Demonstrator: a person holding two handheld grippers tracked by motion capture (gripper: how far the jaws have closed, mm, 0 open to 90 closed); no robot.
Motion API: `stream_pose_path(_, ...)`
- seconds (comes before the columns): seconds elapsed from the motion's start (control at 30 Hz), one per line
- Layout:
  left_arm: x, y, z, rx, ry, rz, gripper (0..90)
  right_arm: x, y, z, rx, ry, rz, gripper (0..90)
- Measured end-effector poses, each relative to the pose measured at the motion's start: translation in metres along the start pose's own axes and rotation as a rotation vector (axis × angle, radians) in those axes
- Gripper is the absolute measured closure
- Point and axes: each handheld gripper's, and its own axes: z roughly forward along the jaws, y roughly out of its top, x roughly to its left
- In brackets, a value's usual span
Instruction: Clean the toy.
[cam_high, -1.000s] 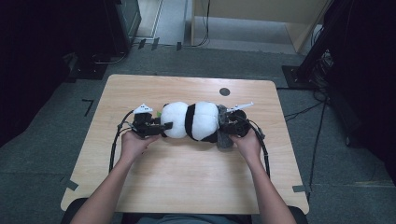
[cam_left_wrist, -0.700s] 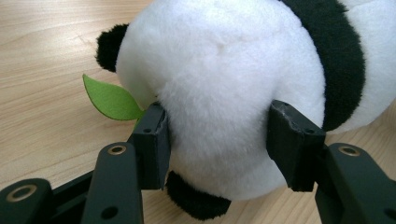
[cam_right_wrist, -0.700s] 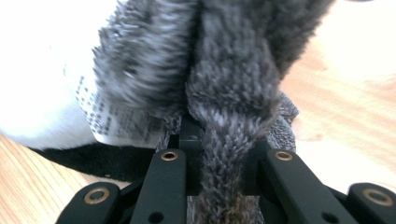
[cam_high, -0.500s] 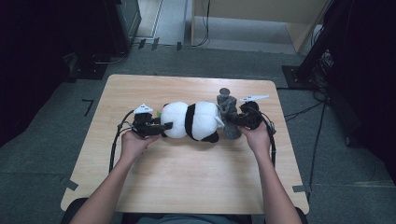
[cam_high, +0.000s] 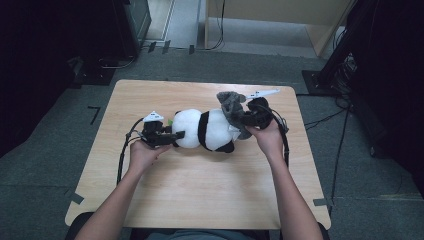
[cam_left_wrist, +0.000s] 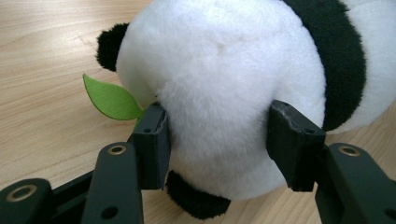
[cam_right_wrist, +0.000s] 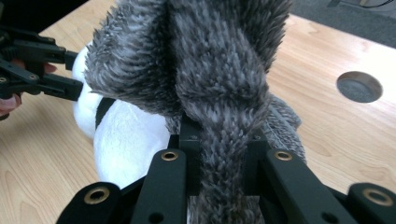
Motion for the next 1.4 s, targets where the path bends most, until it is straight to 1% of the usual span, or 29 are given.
stream_pose_path(0.07, 0.0, 0.0, 0.0, -0.001, 0.0, -0.002, 44.6, 0.001, 0.0, 0.004, 0.014, -0.002, 0.006, 77.5)
stream_pose_path(0.13, 0.0, 0.0, 0.0, -0.003, -0.001, -0.003, 44.6, 0.001, 0.0, 0.005, 0.013, -0.01, 0.004, 77.6)
stream_pose_path(0.3, -0.001, 0.0, 0.0, -0.007, -0.003, 0.0, 44.7, -0.003, -0.004, 0.008, 0.028, -0.017, 0.002, 77.6)
stream_pose_path(0.37, 0.0, 0.0, 0.0, -0.008, -0.004, -0.001, 44.7, -0.005, -0.007, 0.008, 0.027, -0.014, 0.015, 77.6)
stream_pose_path(0.4, 0.0, 0.0, 0.0, -0.006, -0.006, 0.0, 44.7, -0.005, -0.009, 0.008, 0.016, -0.015, 0.015, 77.6)
stream_pose_path(0.47, 0.0, 0.0, 0.0, -0.009, -0.008, -0.004, 44.7, -0.007, -0.013, 0.009, 0.016, -0.022, 0.018, 77.6)
stream_pose_path(0.57, 0.0, 0.0, 0.001, -0.011, -0.009, -0.007, 44.8, -0.011, -0.021, 0.011, 0.021, -0.028, 0.038, 77.7)
stream_pose_path(0.63, 0.0, 0.0, 0.001, -0.01, -0.008, -0.006, 44.8, -0.012, -0.027, 0.013, 0.014, -0.026, 0.05, 77.8)
stream_pose_path(0.77, 0.001, 0.0, 0.001, -0.015, -0.011, -0.009, 44.9, -0.015, -0.036, 0.016, 0.021, -0.021, 0.073, 77.8)
stream_pose_path(0.8, 0.001, 0.0, 0.001, -0.016, -0.011, -0.01, 45.0, -0.017, -0.039, 0.017, 0.03, -0.02, 0.087, 77.8)
stream_pose_path(0.87, 0.001, 0.0, 0.001, -0.014, -0.012, -0.01, 45.0, -0.019, -0.044, 0.02, 0.045, -0.019, 0.094, 77.9)
stream_pose_path(0.93, 0.001, -0.001, 0.001, -0.014, -0.012, -0.01, 45.2, -0.02, -0.049, 0.025, 0.076, -0.021, 0.106, 77.9)
stream_pose_path(1.03, 0.001, -0.001, 0.001, -0.015, -0.01, -0.013, 45.5, -0.018, -0.056, 0.034, 0.087, -0.019, 0.092, 77.9)
stream_pose_path(1.13, 0.001, -0.001, 0.002, -0.018, -0.009, -0.017, 45.7, -0.019, -0.059, 0.039, 0.103, -0.007, 0.11, 77.9)
stream_pose_path(1.2, 0.001, -0.001, 0.002, -0.019, -0.011, -0.018, 45.7, -0.02, -0.062, 0.043, 0.129, -0.003, 0.112, 77.8)
stream_pose_path(1.23, 0.001, -0.001, 0.001, -0.017, -0.012, -0.015, 45.7, -0.021, -0.062, 0.045, 0.144, -0.006, 0.106, 77.8)
stream_pose_path(1.27, 0.001, -0.001, 0.001, -0.016, -0.011, -0.018, 45.7, -0.021, -0.062, 0.045, 0.155, -0.012, 0.099, 77.8)
stream_pose_path(1.33, 0.002, -0.001, 0.001, -0.013, -0.012, -0.02, 45.9, -0.021, -0.061, 0.042, 0.148, -0.023, 0.093, 77.7)
stream_pose_path(1.4, 0.001, -0.001, 0.001, -0.011, -0.012, -0.01, 47.1, -0.021, -0.059, 0.036, 0.138, -0.037, 0.088, 77.7)
